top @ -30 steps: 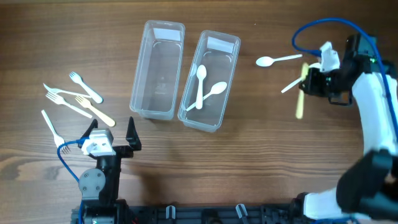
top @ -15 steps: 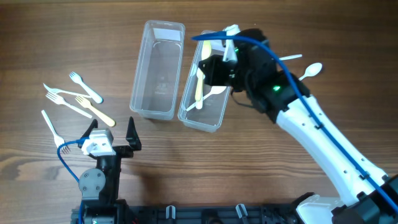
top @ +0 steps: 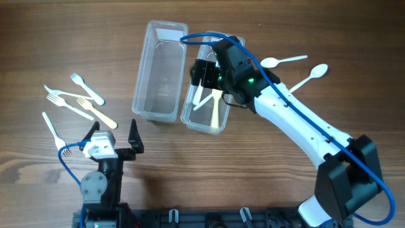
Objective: Pack container
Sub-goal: 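Carry the yellow spoon into the right container and release, then grasp a white spoon near the right container with the right gripper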
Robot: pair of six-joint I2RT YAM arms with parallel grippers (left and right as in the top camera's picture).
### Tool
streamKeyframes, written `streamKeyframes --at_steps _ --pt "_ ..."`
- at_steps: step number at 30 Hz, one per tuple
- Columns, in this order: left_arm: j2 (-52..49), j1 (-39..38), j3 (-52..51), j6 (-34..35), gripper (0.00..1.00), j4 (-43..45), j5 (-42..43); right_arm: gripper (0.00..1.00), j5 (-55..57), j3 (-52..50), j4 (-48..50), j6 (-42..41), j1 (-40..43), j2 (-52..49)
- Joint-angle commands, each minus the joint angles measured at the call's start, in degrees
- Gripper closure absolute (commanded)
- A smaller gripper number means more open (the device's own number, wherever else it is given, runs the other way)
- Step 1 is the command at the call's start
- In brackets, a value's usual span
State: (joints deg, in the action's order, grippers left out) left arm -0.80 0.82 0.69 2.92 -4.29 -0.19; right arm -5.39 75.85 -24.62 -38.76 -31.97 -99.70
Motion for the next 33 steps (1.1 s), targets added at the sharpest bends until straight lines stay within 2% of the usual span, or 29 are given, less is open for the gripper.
streamKeyframes --at_steps 1,6,9,12,15,21,24,28,33 --pt "0.42 0.37 -0.37 0.55 0.0 0.15 -0.55 0.0 -1.33 0.37 -0.52 2.56 2.23 1.05" --pt "0.42 0.37 -0.37 0.55 0.0 0.15 -0.55 0.0 2.6 0.37 -6.58 4.39 8.0 8.55" --pt "0.42 0.37 -0.37 0.55 0.0 0.15 -0.55 0.0 11.28 0.37 -16.76 4.52 14.93 14.51" --pt "0.42 0.37 -0.37 0.55 0.0 0.15 -0.55 0.0 17.27 0.37 -23.12 4.26 18.6 14.99" --pt "0.42 0.37 -0.37 0.55 0.0 0.15 -0.55 0.0 17.9 0.35 -25.64 2.84 23.82 14.4" --pt "0.42 0.37 -0.37 0.55 0.0 0.15 -0.55 0.0 17.9 0.24 -25.7 -11.96 30.18 14.21" --pt "0.42 0.37 -0.37 0.57 0.0 0.15 -0.55 0.0 17.97 0.24 -23.5 -12.79 30.18 11.76" --pt "0.42 0.37 -0.37 0.57 0.0 0.15 -0.55 0.0 18.32 0.24 -21.99 -19.71 30.34 3.98" --pt "0.42 0.37 -0.37 0.55 0.0 0.15 -0.55 0.01 12.59 0.24 -14.21 -17.16 32.02 -5.38"
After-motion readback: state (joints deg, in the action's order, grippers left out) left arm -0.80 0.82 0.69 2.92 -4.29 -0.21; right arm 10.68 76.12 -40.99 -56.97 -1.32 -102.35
